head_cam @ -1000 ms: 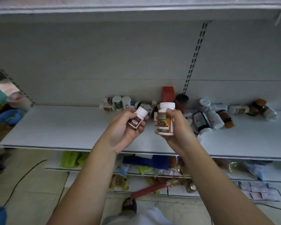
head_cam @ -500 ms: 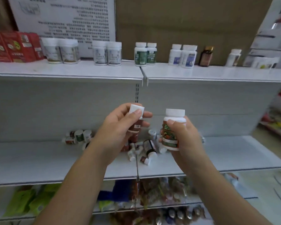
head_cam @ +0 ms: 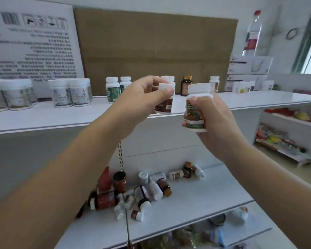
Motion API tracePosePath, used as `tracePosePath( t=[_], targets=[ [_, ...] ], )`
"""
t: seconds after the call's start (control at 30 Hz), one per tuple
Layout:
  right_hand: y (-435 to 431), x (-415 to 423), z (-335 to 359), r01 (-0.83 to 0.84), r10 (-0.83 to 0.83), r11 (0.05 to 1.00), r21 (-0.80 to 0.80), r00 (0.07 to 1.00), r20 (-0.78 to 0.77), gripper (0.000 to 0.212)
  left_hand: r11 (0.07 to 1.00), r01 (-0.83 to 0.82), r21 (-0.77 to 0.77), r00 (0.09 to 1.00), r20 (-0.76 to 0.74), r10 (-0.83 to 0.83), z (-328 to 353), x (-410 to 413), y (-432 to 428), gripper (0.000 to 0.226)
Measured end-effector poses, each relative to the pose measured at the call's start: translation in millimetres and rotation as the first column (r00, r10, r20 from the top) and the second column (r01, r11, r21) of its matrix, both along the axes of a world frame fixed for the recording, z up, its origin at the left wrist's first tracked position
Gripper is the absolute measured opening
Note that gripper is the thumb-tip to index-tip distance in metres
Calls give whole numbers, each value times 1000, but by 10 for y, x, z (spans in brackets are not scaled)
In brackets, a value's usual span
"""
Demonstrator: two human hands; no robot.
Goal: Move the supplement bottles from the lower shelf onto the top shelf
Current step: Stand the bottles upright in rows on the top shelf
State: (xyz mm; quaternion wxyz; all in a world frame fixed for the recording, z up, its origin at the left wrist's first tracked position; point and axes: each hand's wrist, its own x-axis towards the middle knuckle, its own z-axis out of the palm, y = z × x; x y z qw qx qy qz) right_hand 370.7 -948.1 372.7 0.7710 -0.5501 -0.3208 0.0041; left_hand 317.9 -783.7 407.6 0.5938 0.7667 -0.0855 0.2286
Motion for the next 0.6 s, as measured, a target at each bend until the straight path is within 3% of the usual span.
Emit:
tracePosePath(
  t=[0.13, 0.27, 0.43, 0.6],
  targets=[
    [28, 449, 206, 71, -71, 997, -26, 997, 25, 29, 997, 28, 73, 999, -34, -26, 234, 463, 75, 5],
    [5, 948, 349, 128, -127, 990, -54, 992, 16, 34, 985, 75, 157, 993, -102, -59, 413, 883, 136, 13],
    [-101, 1542, 464, 194, -192, 974, -116, 981, 31, 43, 923, 61, 379, 988, -155, -2, 535, 1402, 111, 21],
    [-333, 2093, 564, 252, -249, 959, -130, 968, 42, 33, 906, 120, 405, 982, -182, -48, 529, 1935, -106, 24]
  ],
)
